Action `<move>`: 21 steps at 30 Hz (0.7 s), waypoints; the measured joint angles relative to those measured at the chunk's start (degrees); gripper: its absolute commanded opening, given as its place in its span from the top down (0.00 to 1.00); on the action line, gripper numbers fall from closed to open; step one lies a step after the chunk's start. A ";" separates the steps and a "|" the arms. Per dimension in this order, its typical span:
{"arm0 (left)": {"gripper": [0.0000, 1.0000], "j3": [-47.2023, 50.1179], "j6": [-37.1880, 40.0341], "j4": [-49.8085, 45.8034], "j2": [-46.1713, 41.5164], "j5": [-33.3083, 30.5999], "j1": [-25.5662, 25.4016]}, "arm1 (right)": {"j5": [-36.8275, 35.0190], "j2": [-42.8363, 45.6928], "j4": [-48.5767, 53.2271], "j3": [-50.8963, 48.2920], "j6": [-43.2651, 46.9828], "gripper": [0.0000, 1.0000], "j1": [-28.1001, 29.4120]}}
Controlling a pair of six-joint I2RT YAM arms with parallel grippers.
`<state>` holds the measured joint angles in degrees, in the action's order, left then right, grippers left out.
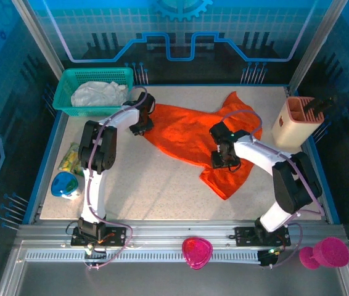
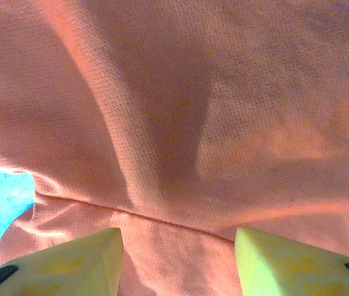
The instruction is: Fold and stack the t-shirts
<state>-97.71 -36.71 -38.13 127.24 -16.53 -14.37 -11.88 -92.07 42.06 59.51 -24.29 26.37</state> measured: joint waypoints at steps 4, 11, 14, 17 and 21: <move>1.00 0.04 0.52 0.13 0.00 0.42 0.00 | -0.04 3.48 0.87 -0.68 -0.83 0.38 1.46; 1.00 -0.63 0.72 -0.11 -0.11 2.10 -0.17 | 0.85 6.01 2.40 -3.19 -1.36 0.32 7.26; 1.00 -1.20 0.85 -1.07 -1.09 2.97 -0.52 | 2.01 5.90 2.45 -4.09 -1.88 0.36 10.03; 1.00 -3.32 1.55 -3.19 -3.43 3.43 -1.33 | 3.23 4.28 1.49 -4.13 -2.86 0.41 11.30; 1.00 -9.86 3.17 -6.45 -7.41 3.78 -3.15 | 4.00 -0.70 -1.40 -4.13 -3.87 0.48 11.52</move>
<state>-107.57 -33.54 -44.58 119.83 -12.75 -17.52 -7.88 -92.77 40.66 55.37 -28.16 37.89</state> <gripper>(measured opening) 0.051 0.557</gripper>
